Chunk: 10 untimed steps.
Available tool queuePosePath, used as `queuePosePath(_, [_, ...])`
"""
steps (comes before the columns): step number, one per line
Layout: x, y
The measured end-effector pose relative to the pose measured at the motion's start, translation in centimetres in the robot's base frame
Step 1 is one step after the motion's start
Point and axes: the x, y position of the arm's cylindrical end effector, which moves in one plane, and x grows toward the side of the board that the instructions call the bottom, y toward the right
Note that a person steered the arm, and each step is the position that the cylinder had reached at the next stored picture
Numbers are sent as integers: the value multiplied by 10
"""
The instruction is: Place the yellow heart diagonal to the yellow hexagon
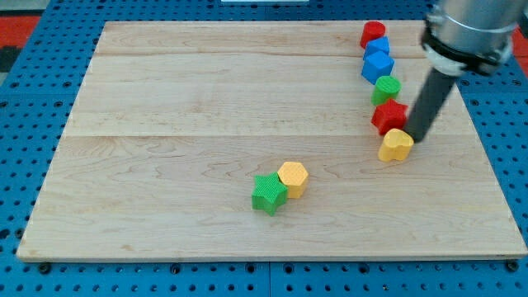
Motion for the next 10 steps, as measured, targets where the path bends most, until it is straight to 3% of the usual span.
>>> queuePosePath(6, [10, 53])
queuePosePath(9, [-27, 52])
queuePosePath(10, [-13, 38])
